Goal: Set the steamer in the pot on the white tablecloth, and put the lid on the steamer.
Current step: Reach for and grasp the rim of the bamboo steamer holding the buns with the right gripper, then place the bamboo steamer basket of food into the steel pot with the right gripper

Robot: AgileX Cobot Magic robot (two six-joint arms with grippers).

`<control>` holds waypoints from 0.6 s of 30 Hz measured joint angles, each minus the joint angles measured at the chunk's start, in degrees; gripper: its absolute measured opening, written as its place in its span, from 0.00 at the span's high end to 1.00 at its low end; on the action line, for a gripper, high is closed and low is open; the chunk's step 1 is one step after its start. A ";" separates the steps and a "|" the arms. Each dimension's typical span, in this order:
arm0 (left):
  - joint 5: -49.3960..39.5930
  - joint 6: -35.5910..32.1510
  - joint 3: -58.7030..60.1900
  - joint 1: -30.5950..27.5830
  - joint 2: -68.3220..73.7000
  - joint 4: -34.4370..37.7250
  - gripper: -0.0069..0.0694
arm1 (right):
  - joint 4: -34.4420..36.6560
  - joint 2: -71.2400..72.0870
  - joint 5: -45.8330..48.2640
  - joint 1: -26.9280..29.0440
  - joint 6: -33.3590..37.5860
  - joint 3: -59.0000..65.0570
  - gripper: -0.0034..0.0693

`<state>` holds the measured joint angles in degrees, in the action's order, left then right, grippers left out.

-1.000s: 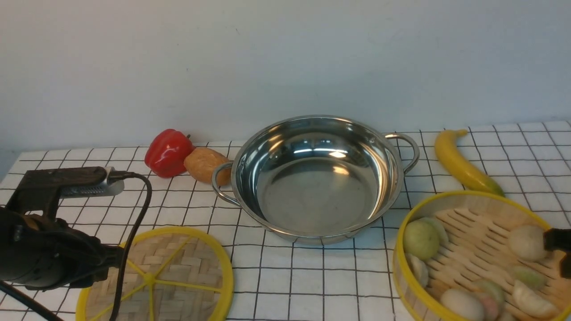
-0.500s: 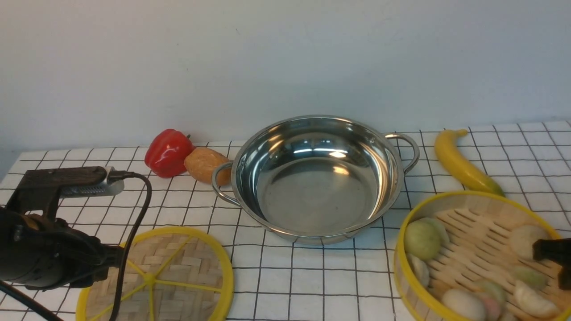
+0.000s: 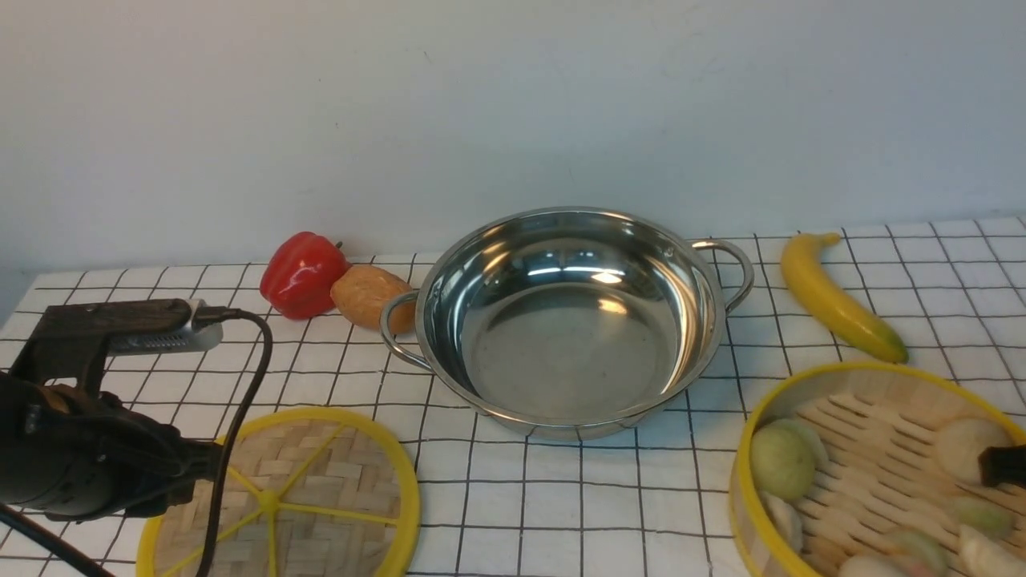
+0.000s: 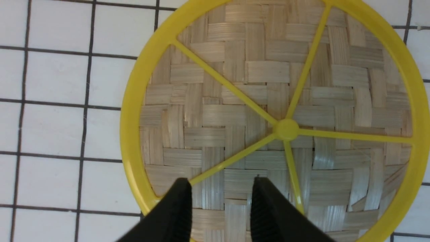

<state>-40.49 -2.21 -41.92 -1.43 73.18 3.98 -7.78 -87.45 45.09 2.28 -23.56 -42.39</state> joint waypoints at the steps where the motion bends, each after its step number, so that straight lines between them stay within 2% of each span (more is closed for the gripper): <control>1: 0.00 0.00 0.00 0.00 0.00 0.00 0.59 | 0.00 0.00 1.98 0.00 0.63 -1.10 0.86; 12: 0.00 0.00 0.00 0.00 0.00 0.00 0.59 | -0.89 4.18 17.03 0.00 5.53 -15.09 0.83; 18: 0.00 0.00 0.00 0.00 0.00 0.00 0.59 | 4.11 4.90 23.05 0.00 10.45 -25.78 0.83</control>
<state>-40.49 -2.21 -41.92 -1.43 73.18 3.98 -3.67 -82.56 68.15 2.28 -13.12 -68.16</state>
